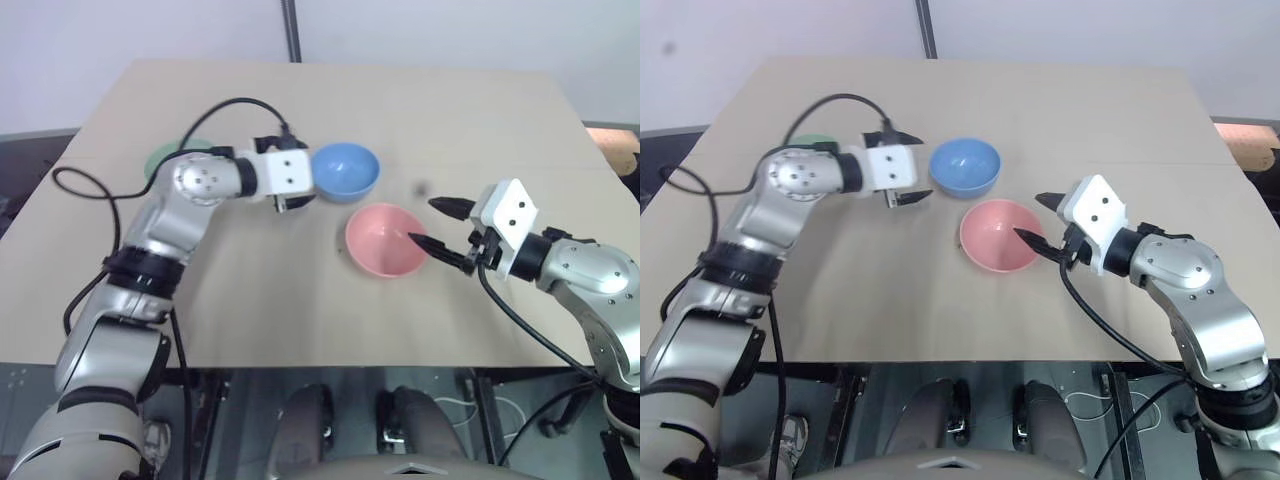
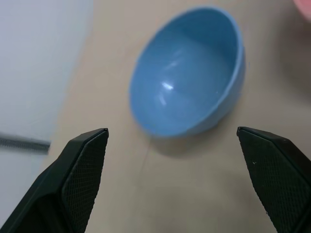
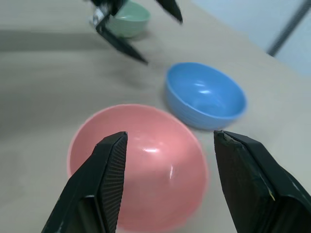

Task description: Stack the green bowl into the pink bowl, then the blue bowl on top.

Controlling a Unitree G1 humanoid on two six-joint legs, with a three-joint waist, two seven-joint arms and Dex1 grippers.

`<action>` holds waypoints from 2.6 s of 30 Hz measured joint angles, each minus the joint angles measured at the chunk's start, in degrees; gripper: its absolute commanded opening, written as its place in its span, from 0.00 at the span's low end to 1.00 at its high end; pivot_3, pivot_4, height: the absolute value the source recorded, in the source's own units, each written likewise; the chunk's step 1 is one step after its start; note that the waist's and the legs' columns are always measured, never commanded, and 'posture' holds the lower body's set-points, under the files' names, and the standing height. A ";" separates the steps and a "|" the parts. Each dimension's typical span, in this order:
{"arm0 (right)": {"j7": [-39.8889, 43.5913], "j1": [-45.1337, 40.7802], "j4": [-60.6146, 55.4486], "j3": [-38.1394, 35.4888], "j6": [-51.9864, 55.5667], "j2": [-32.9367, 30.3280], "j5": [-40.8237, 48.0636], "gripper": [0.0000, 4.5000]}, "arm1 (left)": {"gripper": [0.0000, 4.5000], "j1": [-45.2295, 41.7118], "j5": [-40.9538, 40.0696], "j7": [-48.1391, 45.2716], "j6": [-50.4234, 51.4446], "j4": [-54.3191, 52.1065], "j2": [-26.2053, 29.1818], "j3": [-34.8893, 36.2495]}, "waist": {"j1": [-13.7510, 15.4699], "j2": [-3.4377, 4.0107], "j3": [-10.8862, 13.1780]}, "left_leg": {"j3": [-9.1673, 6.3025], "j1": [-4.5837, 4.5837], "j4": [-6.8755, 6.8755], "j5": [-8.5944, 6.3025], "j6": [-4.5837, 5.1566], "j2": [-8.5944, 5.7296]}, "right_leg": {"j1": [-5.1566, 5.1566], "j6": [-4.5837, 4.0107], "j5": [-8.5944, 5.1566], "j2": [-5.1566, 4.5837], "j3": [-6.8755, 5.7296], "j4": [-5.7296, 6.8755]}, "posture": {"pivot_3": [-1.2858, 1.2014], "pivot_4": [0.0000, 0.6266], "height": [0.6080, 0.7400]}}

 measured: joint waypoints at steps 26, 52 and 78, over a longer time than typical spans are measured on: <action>2.17 -1.67 6.00 0.72 -10.26 2.61 4.73 0.69 | 1.00 12.33 11.43 10.72 50.27 -10.62 13.11 11.24 | 0.34 -0.10 0.04 | -0.07 -0.01 0.32 -0.03 0.05 0.02 | -0.03 0.00 -0.03 -0.08 0.00 0.43 | 0.52 0.24 1.00; 2.44 -7.66 9.73 2.76 -7.98 5.95 11.34 1.00 | 1.00 5.54 14.36 11.70 35.14 2.08 8.88 2.01 | 0.11 -0.11 0.04 | -0.02 -0.01 0.32 -0.03 0.05 0.03 | -0.07 -0.02 -0.01 -0.10 0.00 0.45 | 0.52 0.24 1.00; -3.04 -4.44 9.16 -0.47 -9.26 3.67 6.94 1.00 | 0.01 7.69 3.72 -0.86 28.71 -10.45 6.12 6.11 | 0.34 -0.11 0.05 | -0.07 -0.09 0.34 -0.03 0.05 0.00 | -0.06 -0.02 -0.01 -0.18 -0.07 0.43 | 0.52 0.24 1.00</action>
